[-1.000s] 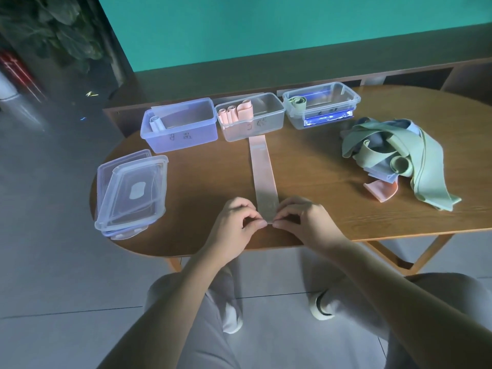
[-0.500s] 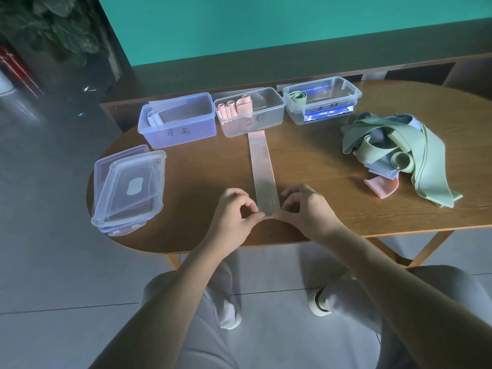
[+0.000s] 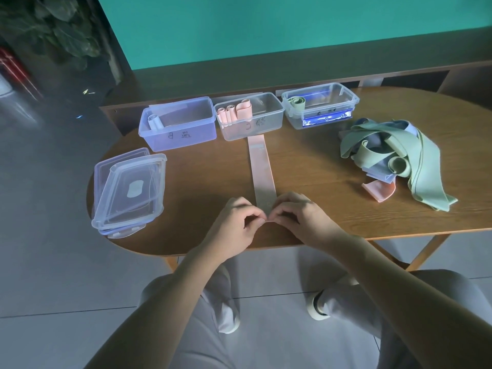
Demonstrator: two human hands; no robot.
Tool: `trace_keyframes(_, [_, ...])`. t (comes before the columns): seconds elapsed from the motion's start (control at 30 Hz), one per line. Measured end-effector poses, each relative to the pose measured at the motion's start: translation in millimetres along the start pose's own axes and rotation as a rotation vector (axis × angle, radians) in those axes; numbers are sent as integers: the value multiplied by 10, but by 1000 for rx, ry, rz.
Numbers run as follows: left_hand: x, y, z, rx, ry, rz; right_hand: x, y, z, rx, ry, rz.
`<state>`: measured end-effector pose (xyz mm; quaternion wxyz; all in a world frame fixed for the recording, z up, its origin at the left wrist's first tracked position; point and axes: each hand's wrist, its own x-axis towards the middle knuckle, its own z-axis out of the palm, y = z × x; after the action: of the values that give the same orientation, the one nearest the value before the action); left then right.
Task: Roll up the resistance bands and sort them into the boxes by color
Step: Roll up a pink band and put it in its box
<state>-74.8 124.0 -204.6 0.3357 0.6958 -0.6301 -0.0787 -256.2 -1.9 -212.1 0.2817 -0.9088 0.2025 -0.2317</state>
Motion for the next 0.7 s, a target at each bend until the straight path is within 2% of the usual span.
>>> trace_keyframes(0.17, [-1,24,-12,-35,-2,-44,-48,-53,-31,-22,21,-5])
trace_keyframes(0.27, [25,9,-7,-33,2,-81,-42,-90,-51,11,-3,93])
trace_keyframes(0.4, [29,25,5,-33,4,-112,-18,-79,-51,17,60,170])
trace_keyframes(0.7, [75,60,24,-28,-8,-209,-6,-151,-72,-16,60,185])
